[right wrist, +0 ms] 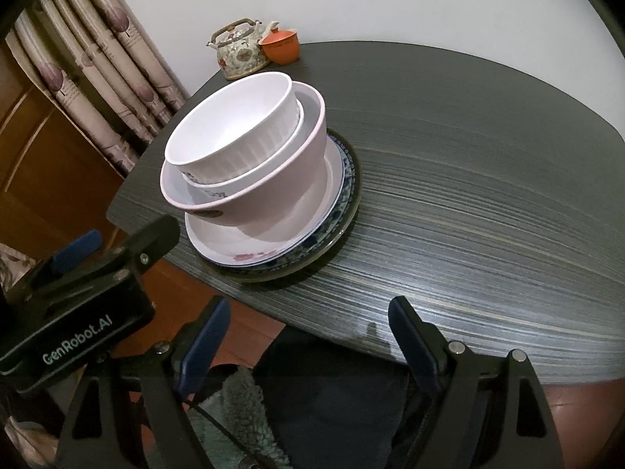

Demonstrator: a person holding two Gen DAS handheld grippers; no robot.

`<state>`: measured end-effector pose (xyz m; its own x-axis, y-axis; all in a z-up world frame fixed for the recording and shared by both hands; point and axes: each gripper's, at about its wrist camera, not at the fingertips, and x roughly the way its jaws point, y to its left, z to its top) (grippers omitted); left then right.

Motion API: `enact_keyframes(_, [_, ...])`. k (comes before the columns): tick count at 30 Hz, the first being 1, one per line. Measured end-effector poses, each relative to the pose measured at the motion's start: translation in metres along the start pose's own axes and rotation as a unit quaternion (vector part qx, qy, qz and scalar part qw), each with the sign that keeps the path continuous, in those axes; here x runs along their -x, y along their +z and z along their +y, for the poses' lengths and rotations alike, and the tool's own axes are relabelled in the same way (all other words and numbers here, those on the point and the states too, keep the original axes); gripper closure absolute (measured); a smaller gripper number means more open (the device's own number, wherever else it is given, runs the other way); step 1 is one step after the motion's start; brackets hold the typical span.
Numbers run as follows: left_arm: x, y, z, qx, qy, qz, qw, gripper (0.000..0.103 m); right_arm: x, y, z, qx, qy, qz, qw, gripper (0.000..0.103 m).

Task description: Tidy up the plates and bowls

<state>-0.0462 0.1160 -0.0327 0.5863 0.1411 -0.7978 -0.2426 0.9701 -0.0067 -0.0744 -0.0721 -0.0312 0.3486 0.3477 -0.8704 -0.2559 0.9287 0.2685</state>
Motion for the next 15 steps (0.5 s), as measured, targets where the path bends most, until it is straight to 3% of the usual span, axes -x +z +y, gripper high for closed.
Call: enact_keyframes(15, [-0.0034,0.0016,0.0013,-0.003,-0.005,0.006,1.0000,0.004,-0.0019,-0.0019,0.0032,0.003,-0.001,0.006,1.000,0.018])
